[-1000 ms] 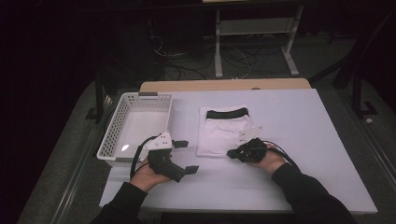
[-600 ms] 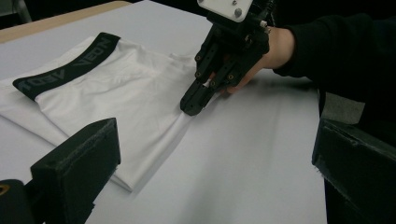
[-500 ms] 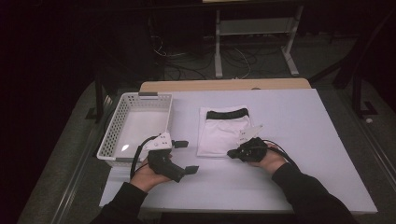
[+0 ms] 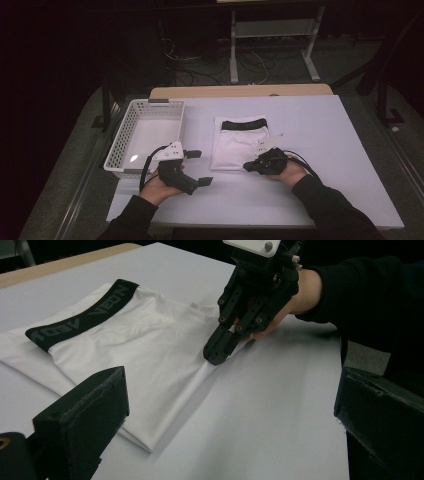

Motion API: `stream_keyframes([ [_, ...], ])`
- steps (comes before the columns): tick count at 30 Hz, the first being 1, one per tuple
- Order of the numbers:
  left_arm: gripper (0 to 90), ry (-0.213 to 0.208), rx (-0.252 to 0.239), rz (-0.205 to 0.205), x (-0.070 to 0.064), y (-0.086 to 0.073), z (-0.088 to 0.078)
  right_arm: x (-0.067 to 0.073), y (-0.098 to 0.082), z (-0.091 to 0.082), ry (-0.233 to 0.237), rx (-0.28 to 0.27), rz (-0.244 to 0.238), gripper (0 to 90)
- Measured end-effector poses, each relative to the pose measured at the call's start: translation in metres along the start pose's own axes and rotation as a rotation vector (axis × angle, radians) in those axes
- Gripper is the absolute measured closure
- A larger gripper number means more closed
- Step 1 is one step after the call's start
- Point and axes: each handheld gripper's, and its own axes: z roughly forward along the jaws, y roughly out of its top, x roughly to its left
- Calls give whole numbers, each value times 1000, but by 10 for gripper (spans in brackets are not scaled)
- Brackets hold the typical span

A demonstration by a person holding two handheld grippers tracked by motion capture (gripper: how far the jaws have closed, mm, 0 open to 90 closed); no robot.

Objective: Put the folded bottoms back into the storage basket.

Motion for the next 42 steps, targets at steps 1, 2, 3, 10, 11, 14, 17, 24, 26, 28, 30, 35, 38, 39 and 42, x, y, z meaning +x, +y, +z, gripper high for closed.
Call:
stream_keyframes([
  [1, 3, 1, 1, 0, 0, 0, 0, 1, 0, 0, 1, 0, -1, 871],
  [2, 3, 0, 0, -2, 0, 0, 0, 1, 0, -1, 3, -1, -2, 871],
  [3, 3, 1, -1, -1, 0, 0, 0, 2, 0, -1, 4, 1, 3, 871],
  [10, 3, -1, -3, -5, 0, 0, 0, 6, -2, -3, 13, 4, -1, 871],
  [11, 3, -1, -1, -4, 0, 0, 1, 6, -3, -4, 13, 2, 3, 871],
  [14, 3, -2, -2, -5, -1, 0, 1, 8, -3, -7, 18, 2, 4, 871],
  [17, 3, -3, 2, -4, -1, 0, 1, 10, -4, -8, 23, -2, 3, 871],
  [24, 3, -6, 3, -4, -1, -1, 2, 15, -6, -11, 33, 2, 0, 870],
  [26, 3, -7, 2, -4, -1, -1, 2, 16, -7, -12, 33, 1, -1, 871],
  [28, 3, -7, 2, -4, -1, -1, 2, 17, -8, -13, 40, -6, 1, 871],
  [30, 3, -7, 3, -2, -1, -1, 2, 19, -8, -14, 43, -8, 6, 870],
  [35, 3, -7, 1, -3, -1, -1, 2, 24, -10, -18, 45, -7, -1, 870],
  [38, 3, -6, 3, -2, -1, -1, 2, 26, -12, -21, 47, -11, -4, 871],
  [39, 3, -6, 4, -1, -2, -1, 2, 27, -12, -21, 49, -10, -1, 871],
  [42, 3, -6, 5, 0, -2, -1, 2, 29, -13, -23, 49, -9, -3, 871],
])
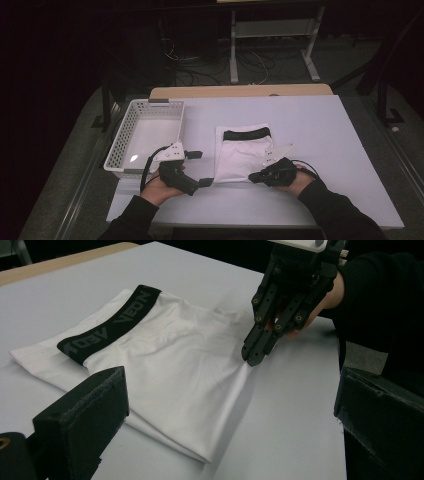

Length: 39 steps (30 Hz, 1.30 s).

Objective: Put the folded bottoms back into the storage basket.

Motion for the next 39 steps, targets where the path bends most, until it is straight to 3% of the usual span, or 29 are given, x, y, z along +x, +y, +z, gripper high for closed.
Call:
stream_keyframes([
  [39, 3, 1, 15, 12, -3, 0, 5, 43, -14, -12, 59, -14, -24, 871],
])
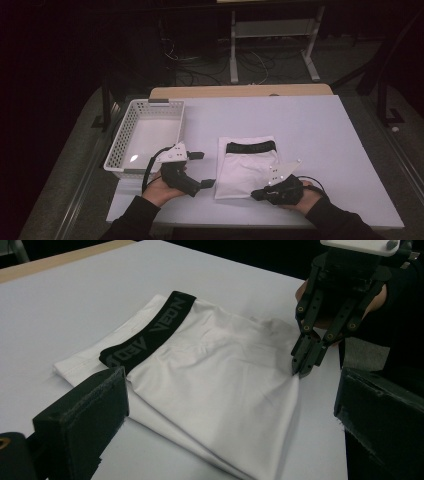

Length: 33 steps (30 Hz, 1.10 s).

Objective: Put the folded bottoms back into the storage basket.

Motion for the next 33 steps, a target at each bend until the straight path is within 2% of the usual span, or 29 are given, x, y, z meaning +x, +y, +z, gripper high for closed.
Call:
stream_keyframes([
  [8, 3, 0, 9, 5, -1, 0, 2, 6, -1, 6, 19, 25, -12, 870],
  [13, 3, 1, 10, 4, -1, -1, 3, 5, -2, 3, 16, 10, -11, 851],
  [19, 3, 2, 13, 3, -1, -2, 3, 1, -2, -4, 23, -25, 11, 714],
  [23, 3, 6, 14, -2, 0, -2, 3, -3, -3, -10, -5, -46, 46, 591],
  [28, 3, 7, 13, 1, -1, -2, 3, -5, -7, -21, -75, -80, 78, 447],
  [33, 3, 7, 15, 3, -1, -2, 4, -8, -14, -36, -137, -114, 106, 403],
])
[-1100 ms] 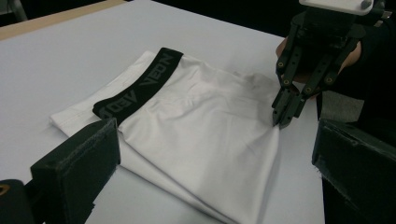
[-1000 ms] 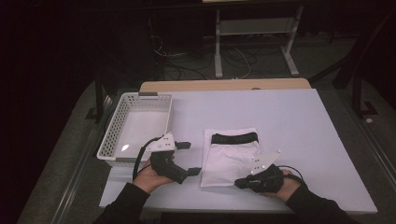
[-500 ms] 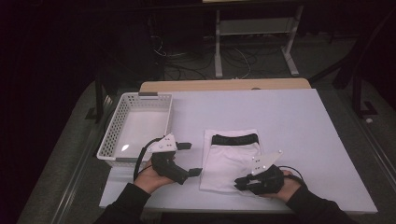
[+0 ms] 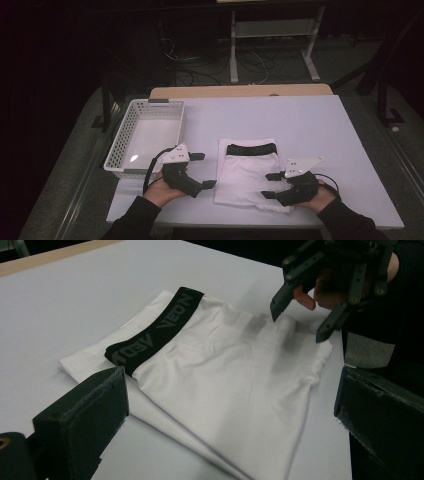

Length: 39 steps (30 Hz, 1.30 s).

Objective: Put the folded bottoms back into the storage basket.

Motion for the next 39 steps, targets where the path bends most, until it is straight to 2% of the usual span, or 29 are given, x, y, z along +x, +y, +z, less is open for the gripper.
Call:
stream_keyframes([
  [9, 3, -4, 7, 7, -2, 0, 3, -9, -10, -16, -46, -24, 40, 381],
  [19, 3, -8, 9, 4, -4, 1, 7, -15, -27, -28, -102, -26, 89, 232],
  [26, 3, -6, 30, 9, -7, 1, 13, -15, -37, -30, -117, -19, 121, 153],
  [29, 3, -5, 33, 10, -8, 1, 14, -13, -41, -29, -97, 0, 119, 139],
  [32, 3, -1, 33, 5, -8, 0, 16, -11, -44, -30, -107, 2, 115, 86],
  [35, 3, -1, 32, 1, -8, -1, 18, -12, -46, -31, -108, 4, 135, 29],
  [39, 2, 3, 43, -8, -9, -2, 25, -13, -46, -29, -111, 1, 130, 6],
])
